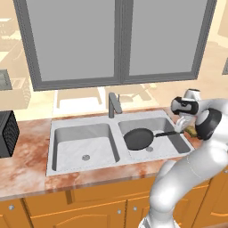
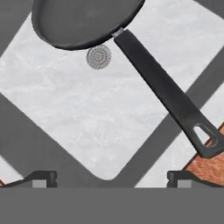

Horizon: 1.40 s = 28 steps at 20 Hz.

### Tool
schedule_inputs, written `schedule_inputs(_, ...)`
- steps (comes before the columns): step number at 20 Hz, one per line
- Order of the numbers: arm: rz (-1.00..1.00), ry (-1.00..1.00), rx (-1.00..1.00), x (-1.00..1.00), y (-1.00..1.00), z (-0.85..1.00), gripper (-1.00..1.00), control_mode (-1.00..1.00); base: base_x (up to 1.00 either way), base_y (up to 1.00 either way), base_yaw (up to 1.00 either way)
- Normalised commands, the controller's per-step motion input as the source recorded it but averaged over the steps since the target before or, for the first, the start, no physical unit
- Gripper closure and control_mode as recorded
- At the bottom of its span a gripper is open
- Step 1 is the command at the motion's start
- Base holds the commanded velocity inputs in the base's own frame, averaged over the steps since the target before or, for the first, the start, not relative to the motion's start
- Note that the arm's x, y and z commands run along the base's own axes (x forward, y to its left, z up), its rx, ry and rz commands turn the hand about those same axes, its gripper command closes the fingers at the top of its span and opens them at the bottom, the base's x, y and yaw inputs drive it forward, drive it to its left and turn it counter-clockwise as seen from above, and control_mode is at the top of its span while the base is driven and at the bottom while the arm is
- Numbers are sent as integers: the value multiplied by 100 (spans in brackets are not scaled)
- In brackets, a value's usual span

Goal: Pick the pan and sponge and place them into the sink. Then turn on the water.

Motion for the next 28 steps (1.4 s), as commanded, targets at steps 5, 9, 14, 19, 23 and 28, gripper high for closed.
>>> schedule_inputs(5,-24,0,1,1,-4,0,-100,-100,0,0,0)
schedule_inputs(9,-21,0,0,7,-6,0,-100,-100,0,0,0)
schedule_inputs(14,-19,-3,-3,14,-29,0,-100,-100,0,0,0)
schedule_inputs(19,-13,-9,-8,23,-40,0,-100,-100,0,0,0)
schedule_inputs(23,-8,-12,-8,31,-47,0,-100,-100,0,0,0)
schedule_inputs(28,-6,-8,-6,36,-31,0,-100,-100,0,0,0)
